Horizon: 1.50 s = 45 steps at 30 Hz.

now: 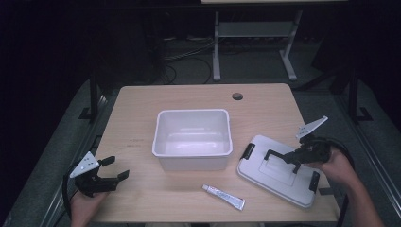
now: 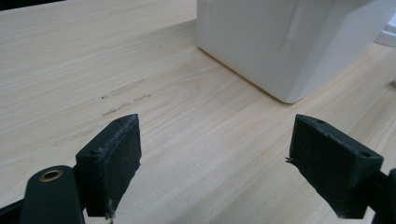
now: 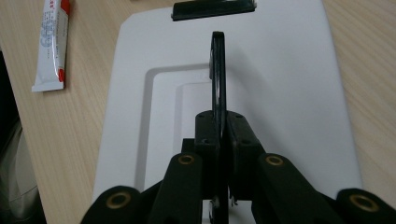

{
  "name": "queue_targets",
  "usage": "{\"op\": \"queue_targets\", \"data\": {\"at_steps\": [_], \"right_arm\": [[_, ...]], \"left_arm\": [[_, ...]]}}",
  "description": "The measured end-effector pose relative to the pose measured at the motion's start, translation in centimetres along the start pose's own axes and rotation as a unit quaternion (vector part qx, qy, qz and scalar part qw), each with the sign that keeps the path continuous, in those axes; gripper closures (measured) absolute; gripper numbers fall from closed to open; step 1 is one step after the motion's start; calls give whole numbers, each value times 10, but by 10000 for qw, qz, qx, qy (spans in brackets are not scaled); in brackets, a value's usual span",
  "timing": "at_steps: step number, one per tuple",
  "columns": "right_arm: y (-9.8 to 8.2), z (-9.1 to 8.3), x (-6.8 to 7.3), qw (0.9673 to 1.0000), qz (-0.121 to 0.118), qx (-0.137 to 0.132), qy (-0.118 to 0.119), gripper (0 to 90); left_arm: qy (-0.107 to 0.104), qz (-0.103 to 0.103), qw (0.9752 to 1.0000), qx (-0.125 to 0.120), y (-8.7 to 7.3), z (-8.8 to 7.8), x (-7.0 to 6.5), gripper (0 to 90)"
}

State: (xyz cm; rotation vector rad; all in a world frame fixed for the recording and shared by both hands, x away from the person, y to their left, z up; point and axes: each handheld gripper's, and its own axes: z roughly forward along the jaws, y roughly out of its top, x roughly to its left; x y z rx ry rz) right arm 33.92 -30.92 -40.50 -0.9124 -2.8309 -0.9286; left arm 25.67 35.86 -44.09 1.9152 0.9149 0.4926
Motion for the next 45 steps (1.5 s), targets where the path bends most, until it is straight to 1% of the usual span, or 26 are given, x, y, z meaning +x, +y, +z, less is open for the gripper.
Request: {"op": "queue_targets", "data": {"at_steps": [6,16,18,19,20,21,22,24,25,28,31,32,35,37,41,42,43,45], "right_arm": [[-2,1,0,10000,42,-18,46,833],[-2,0,1,10000,48,-1,25,826],[-2,-1,1,10000,51,-26,-4,794],[-2,-1,1,10000,51,-26,-4,794],[-1,-2,2,10000,57,-18,-52,765],[-1,-2,2,10000,57,-18,-52,765],[-1,-3,2,9999,83,-44,-83,708],[-1,-4,2,9999,99,-50,-110,702],[-1,-6,3,9998,92,-80,-171,681],[0,-10,3,9996,113,-129,-206,653],[0,-13,4,9995,115,-161,-250,643],[1,-17,6,9992,111,-198,-322,622],[2,-21,8,9991,84,-217,-350,614],[4,-27,12,9988,30,-264,-417,600],[5,-32,18,9986,-14,-285,-436,590],[5,-34,22,9984,-49,-333,-458,586],[5,-34,22,9984,-49,-333,-458,586],[6,-36,27,9982,-132,-349,-460,579]], "left_arm": [[-9,19,10000,14,0,1,-1,160],[-7,5,10000,19,0,1,0,160],[-14,6,10000,19,0,1,0,160],[-14,6,10000,19,0,1,0,160],[-15,15,10000,18,0,1,0,160],[-15,15,10000,18,0,1,0,160],[-18,11,10000,13,0,1,-1,160],[-19,13,10000,17,0,1,-1,160],[-26,0,10000,16,0,2,-1,160],[-29,-6,10000,18,0,2,-1,160],[-38,-6,10000,26,0,3,-1,160],[-34,1,10000,25,0,3,-1,160],[-39,-1,10000,30,0,3,-1,160],[-40,2,10000,17,1,2,-1,160],[-36,1,10000,13,0,2,-1,160],[-36,8,10000,16,1,2,-1,160],[-36,8,10000,16,1,2,-1,160],[-39,19,10000,26,1,2,-2,160]]}}
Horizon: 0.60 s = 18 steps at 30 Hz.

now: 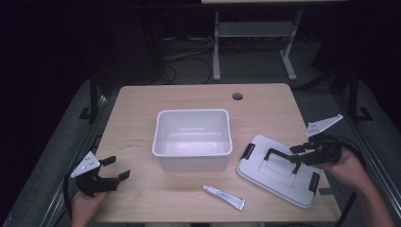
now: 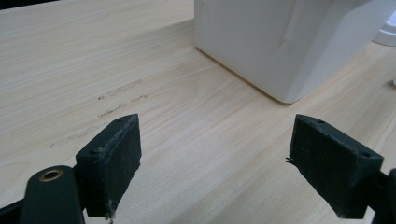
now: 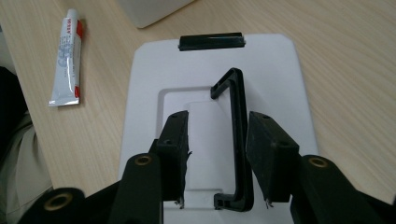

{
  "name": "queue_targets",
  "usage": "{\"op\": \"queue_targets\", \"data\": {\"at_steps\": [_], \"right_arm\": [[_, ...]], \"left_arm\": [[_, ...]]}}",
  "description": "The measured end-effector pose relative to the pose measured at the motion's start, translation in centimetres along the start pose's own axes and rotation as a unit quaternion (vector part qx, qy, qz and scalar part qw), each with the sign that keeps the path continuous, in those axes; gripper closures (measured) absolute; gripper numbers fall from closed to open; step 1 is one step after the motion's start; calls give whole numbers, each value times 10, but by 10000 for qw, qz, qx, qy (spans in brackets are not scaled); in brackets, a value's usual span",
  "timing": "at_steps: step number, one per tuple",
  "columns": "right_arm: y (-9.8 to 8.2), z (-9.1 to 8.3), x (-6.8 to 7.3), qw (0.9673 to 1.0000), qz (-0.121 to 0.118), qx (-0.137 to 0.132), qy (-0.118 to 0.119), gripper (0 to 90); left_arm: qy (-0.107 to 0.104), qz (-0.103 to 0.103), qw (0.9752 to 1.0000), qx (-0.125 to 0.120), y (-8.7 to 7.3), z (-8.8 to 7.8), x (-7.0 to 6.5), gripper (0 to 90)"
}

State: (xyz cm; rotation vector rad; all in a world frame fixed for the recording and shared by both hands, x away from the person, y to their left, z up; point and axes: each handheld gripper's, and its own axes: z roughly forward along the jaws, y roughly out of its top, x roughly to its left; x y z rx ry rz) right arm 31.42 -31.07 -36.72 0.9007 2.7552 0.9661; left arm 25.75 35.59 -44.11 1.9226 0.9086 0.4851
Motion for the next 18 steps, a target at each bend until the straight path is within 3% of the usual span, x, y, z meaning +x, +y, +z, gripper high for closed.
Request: {"op": "queue_targets", "data": {"at_steps": [18], "right_arm": [[0,5,25,9998,-139,17,102,506]], "left_arm": [[4,-3,10000,-15,0,-1,0,160]]}}
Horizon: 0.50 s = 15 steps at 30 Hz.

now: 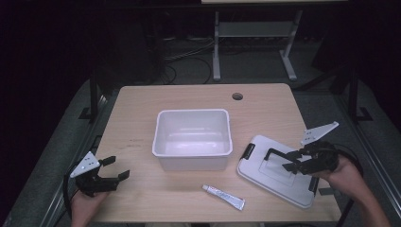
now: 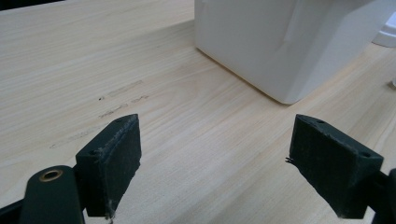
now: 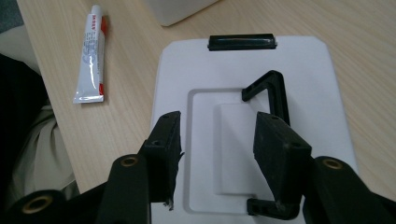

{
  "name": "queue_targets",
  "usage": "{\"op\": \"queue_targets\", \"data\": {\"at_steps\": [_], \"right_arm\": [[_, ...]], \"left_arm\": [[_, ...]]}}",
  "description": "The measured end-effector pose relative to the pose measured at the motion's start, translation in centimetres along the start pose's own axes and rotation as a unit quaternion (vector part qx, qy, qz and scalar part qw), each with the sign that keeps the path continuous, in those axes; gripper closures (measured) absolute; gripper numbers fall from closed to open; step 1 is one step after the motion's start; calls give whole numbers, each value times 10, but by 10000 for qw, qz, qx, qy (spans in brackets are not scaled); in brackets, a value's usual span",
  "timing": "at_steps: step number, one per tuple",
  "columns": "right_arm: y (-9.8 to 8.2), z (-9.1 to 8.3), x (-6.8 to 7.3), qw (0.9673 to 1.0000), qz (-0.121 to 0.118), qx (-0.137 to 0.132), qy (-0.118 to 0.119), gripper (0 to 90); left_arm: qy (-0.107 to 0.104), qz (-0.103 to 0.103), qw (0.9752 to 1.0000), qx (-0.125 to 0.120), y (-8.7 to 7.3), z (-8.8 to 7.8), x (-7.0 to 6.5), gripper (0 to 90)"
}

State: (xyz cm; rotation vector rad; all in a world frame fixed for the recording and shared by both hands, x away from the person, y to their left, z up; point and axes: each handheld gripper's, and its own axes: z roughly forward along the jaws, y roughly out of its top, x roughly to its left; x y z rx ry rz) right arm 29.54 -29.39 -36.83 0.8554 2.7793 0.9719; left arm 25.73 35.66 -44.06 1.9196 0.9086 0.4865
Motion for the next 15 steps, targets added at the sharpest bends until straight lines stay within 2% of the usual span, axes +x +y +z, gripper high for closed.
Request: {"op": "queue_targets", "data": {"at_steps": [15], "right_arm": [[9,16,18,9996,-176,77,202,477]], "left_arm": [[-5,-6,10000,-10,0,0,0,160]]}}
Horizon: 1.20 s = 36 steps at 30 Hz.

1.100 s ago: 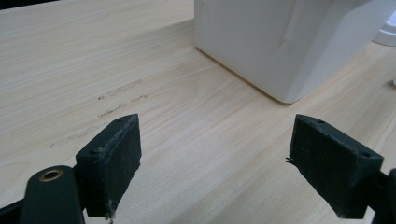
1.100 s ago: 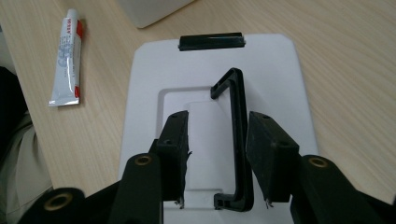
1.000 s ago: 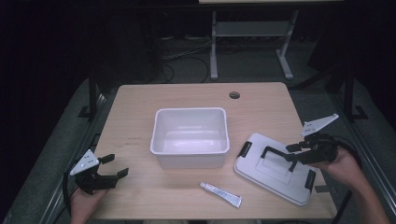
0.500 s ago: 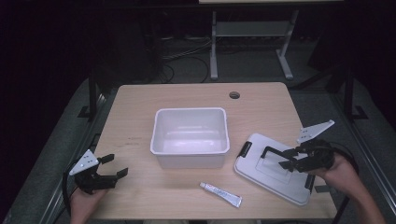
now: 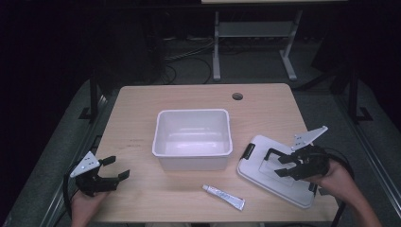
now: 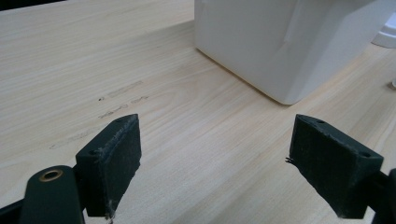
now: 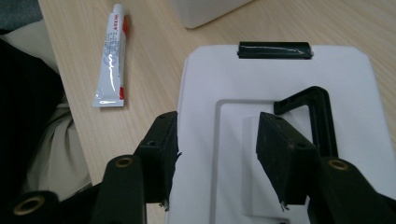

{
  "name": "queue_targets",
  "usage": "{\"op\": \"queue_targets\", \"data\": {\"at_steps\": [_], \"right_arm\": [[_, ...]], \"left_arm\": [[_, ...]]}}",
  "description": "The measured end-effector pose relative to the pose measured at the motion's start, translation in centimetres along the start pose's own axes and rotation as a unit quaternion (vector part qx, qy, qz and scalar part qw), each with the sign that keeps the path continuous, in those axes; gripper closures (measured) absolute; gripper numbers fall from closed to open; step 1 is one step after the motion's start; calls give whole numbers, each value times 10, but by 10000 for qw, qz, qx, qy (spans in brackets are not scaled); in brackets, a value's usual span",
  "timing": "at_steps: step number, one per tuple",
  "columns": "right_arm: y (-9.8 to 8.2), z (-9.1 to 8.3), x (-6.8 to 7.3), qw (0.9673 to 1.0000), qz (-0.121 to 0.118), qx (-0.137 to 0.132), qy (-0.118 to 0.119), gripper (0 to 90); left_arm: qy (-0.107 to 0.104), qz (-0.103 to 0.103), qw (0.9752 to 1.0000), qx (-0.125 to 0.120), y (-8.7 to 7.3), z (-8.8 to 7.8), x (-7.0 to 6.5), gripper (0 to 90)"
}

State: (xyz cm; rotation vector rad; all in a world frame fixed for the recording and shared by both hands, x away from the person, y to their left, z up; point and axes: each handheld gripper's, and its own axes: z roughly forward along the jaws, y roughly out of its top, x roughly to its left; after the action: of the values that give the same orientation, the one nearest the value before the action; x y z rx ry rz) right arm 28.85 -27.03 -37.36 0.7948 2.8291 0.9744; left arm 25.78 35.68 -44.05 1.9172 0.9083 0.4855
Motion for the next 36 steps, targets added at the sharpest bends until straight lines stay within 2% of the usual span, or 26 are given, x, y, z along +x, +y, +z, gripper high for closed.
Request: {"op": "queue_targets", "data": {"at_steps": [13,36], "right_arm": [[8,8,10,9999,-113,11,111,454],[23,33,25,9985,-408,111,335,415]], "left_arm": [[-4,-8,10000,-4,0,0,0,160],[-8,-11,10000,-23,1,-1,0,160]]}}
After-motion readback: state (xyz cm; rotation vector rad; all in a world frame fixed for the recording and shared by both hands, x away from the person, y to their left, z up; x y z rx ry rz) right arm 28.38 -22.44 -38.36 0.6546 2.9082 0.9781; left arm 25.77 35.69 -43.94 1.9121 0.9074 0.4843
